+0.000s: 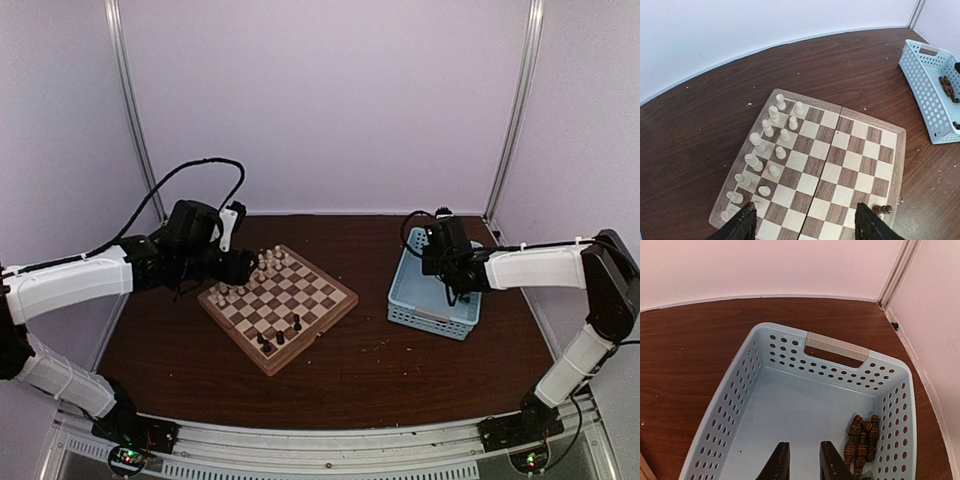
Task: Set up the chess pieces on the board
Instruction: Pick up the chess piece from the storage box.
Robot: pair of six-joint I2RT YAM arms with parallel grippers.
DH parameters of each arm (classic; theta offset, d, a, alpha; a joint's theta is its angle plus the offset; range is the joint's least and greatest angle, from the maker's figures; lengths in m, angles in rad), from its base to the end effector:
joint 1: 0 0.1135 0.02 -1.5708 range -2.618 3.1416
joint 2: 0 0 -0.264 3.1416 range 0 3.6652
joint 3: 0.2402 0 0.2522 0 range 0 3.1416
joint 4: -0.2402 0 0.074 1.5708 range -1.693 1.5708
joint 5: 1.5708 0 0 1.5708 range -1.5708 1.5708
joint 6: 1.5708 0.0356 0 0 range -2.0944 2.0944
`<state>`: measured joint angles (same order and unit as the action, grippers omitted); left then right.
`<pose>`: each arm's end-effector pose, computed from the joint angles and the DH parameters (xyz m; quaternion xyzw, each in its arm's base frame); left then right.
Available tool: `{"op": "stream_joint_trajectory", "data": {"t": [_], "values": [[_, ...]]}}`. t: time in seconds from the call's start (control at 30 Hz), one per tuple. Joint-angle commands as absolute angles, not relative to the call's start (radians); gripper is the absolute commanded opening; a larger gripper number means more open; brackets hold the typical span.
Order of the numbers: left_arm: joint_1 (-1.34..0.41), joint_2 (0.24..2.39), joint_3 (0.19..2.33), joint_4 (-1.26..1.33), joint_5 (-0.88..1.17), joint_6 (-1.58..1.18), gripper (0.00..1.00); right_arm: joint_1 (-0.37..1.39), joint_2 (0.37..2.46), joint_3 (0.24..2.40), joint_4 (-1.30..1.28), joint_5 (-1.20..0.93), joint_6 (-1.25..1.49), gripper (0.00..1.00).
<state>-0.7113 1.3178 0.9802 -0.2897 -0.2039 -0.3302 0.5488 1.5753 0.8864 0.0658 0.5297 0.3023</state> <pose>0.2267 -0.1859 0.2807 0.1224 0.8789 -0.1463 0.4373 0.2939 0.1586 0.2070 0.0130 0.8670 -0.0303 0.4973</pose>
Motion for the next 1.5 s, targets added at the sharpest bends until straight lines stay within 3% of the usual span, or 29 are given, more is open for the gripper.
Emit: {"op": "stream_joint_trajectory", "data": {"t": [0.0,0.47,1.17,1.47], "values": [[-0.709,1.315,0.897,-0.101,-0.272,-0.249,0.68,0.491,1.632,0.981,-0.179,0.56,0.455,0.23],[-0.709,1.245,0.613,0.289,-0.28,-0.119,0.68,0.321,1.784,1.121,-0.414,0.326,0.608,0.23],[-0.708,1.194,0.549,0.315,-0.195,-0.17,0.71,0.293,1.923,1.247,-0.607,0.381,0.696,0.22],[-0.714,1.165,0.522,0.344,-0.182,-0.166,0.72,0.287,1.967,1.281,-0.566,0.266,0.716,0.21]]}}
